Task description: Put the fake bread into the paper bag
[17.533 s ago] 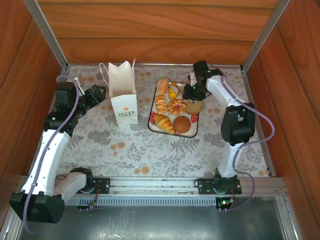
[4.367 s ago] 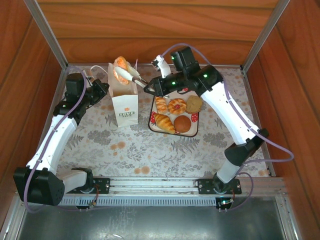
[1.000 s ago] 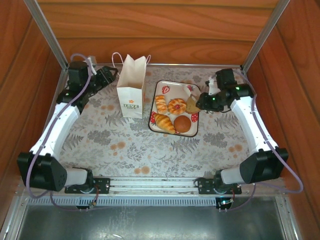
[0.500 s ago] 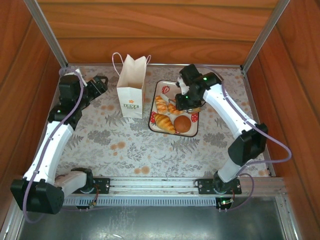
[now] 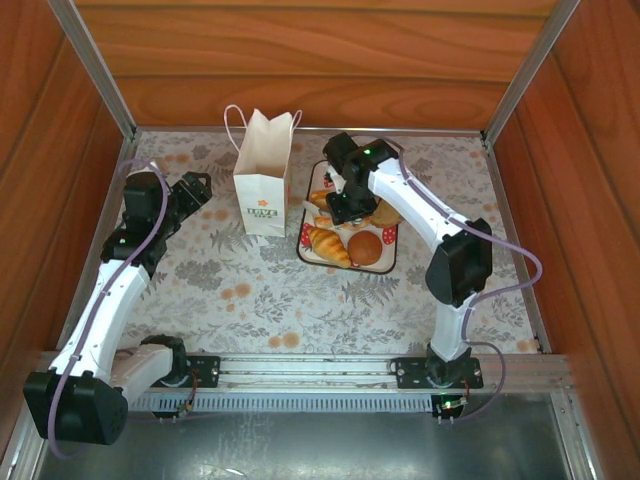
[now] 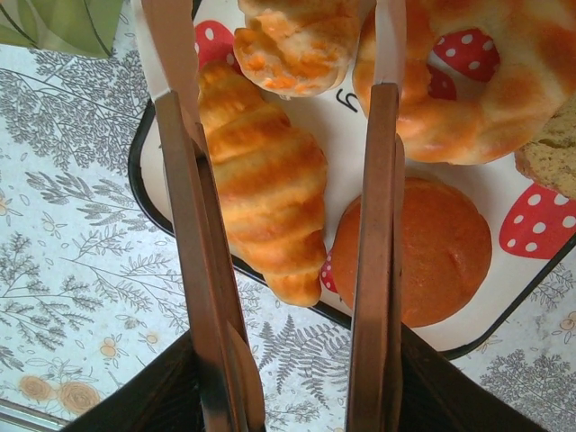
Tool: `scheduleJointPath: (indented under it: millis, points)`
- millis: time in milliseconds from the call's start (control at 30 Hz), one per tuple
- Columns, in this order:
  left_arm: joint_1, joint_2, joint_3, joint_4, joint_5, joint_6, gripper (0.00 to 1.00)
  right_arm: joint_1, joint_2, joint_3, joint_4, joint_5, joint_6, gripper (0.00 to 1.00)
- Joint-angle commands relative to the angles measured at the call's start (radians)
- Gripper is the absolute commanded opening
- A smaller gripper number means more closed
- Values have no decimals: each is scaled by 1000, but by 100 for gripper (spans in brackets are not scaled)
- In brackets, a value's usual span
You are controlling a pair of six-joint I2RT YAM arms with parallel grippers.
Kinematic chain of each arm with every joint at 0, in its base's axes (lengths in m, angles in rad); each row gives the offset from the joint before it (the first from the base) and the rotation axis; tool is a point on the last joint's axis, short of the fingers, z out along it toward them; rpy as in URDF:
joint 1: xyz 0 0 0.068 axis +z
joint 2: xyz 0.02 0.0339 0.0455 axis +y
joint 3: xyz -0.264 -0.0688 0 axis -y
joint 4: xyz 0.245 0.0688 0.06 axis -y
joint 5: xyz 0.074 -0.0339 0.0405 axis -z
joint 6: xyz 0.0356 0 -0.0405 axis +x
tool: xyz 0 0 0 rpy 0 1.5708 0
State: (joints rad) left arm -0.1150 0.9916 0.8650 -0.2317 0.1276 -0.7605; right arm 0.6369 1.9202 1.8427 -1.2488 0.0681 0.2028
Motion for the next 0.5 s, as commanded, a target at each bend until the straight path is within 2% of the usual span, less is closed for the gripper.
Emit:
scheduleJointPath:
  millis: [0,467]
  points:
    - [7,-10,16,10,-6,-10,82,12,21,42,-47,38,0,49]
    - [7,42,28,26,24,-23,82,12,92,59,-46,31,-8,49]
